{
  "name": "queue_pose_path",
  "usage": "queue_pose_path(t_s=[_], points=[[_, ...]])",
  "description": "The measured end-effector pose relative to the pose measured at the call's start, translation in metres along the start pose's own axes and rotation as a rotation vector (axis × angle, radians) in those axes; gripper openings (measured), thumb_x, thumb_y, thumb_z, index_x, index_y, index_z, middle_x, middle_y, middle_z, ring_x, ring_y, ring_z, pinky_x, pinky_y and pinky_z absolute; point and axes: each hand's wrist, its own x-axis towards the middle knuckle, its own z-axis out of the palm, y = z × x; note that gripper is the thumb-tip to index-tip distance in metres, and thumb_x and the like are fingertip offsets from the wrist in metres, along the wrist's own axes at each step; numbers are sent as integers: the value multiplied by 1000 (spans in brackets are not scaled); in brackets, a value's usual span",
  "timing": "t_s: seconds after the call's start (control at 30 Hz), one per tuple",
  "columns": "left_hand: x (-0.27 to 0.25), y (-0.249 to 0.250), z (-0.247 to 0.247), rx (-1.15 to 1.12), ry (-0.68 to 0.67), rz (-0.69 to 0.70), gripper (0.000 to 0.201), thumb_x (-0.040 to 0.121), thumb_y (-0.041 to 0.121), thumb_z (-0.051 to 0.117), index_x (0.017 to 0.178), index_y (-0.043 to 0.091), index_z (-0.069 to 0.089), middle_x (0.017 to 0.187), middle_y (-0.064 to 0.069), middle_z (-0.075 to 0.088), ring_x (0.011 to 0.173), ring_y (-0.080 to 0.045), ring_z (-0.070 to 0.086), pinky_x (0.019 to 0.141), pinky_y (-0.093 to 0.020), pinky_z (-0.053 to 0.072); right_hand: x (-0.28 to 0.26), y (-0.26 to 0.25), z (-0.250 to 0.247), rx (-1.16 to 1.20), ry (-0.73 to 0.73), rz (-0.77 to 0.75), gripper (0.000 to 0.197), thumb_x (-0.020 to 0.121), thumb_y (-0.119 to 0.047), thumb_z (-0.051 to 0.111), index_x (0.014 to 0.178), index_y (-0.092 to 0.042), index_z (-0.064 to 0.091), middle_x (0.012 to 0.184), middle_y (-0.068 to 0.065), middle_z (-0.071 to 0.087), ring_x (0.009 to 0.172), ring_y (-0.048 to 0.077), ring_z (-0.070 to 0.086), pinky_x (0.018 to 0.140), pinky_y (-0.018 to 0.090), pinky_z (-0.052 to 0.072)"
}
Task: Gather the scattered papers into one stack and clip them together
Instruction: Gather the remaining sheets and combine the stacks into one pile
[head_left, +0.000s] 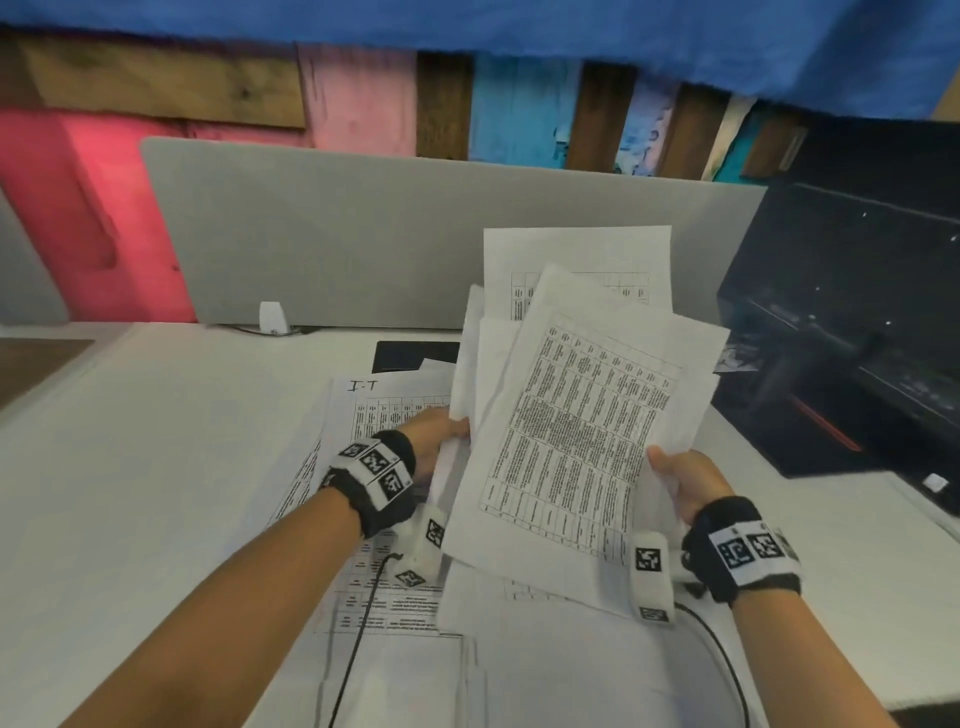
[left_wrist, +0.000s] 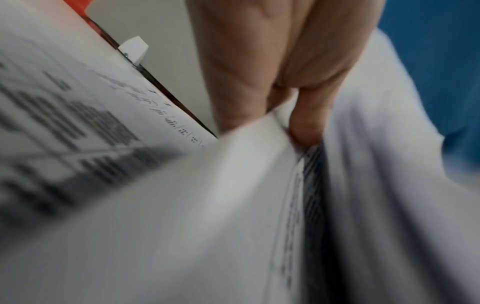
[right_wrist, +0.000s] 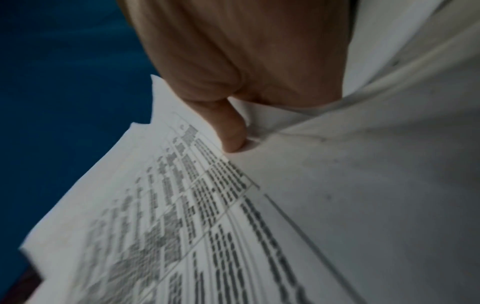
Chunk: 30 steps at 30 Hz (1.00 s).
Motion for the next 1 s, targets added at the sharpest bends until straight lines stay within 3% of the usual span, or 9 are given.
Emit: queue_pose_path(t_s=[0.13, 0.2, 0.3, 0.4, 0.53, 0.7, 0.9, 0.93, 1.0], points=[[-9, -7, -7, -212, -192, 53, 47, 96, 45, 29, 127, 15, 48, 122, -12, 58, 114, -29, 54, 103, -46, 38, -2, -11, 21, -120, 65, -61, 39, 92, -9, 46, 127, 9, 44, 111, 14, 57, 87, 30, 56, 67, 29, 45], [-19, -6, -4, -127, -218, 92, 41, 95, 40, 39, 126, 16, 49, 122, -8, 59, 119, -28, 52, 107, -48, 37, -9, -17, 30, -143, 46, -110, 39, 93, -10, 43, 127, 9, 43, 102, 15, 54, 75, 24, 52, 53, 25, 36], [-28, 1, 1, 64, -93, 199, 43, 86, 8, 59, 128, 8, 49, 123, -15, 60, 115, -29, 57, 102, -49, 42, -19, -26, 36, -151, 20, -153, 42, 93, -11, 44, 132, 4, 42, 116, 19, 58, 90, 26, 52, 63, 25, 42], [-42, 24, 4, 70, 55, 378, 40, 85, 2, 59, 125, 2, 52, 120, -16, 62, 103, -25, 60, 99, -48, 46, -42, -56, 36, -101, 2, -280, 39, 92, -10, 45, 130, 1, 46, 120, 15, 59, 98, 24, 54, 63, 23, 45], [-74, 82, 9, 74, 273, 744, 40, 89, -1, 54, 128, -2, 49, 119, -13, 60, 104, -17, 57, 81, -18, 53, -84, -116, 42, 31, 82, -683, 35, 91, 0, 41, 123, 3, 52, 112, 10, 59, 98, 17, 58, 85, 30, 47], [-105, 128, 16, 25, 372, 1090, 53, 89, 3, 52, 139, -4, 33, 135, -11, 51, 123, -19, 52, 109, -34, 39, -125, -150, 66, 257, 139, -946, 34, 94, -2, 40, 126, 5, 48, 119, 10, 57, 118, 21, 54, 104, 33, 42], [-102, 100, 7, 45, 341, 1041, 60, 83, 13, 66, 131, 16, 30, 103, 24, 49, 85, 25, 51, 82, 2, 41, -123, -128, 91, 193, 22, -938, 45, 91, 1, 44, 135, -4, 35, 118, -2, 49, 116, 12, 46, 101, 25, 40], [-102, 97, 2, 47, 355, 994, 64, 81, 14, 68, 130, 19, 28, 104, 22, 49, 86, 25, 50, 79, 5, 40, -118, -124, 91, 174, -12, -918, 56, 89, 1, 50, 139, -8, 28, 125, -2, 45, 119, 12, 44, 101, 23, 38], [-101, 96, -8, 13, 393, 935, 83, 74, 20, 75, 137, 13, 22, 123, 8, 50, 107, 4, 53, 99, -11, 41, -108, -120, 87, 151, -26, -887, 81, 81, -3, 65, 143, -14, 14, 139, 1, 37, 126, 14, 40, 104, 24, 36]])
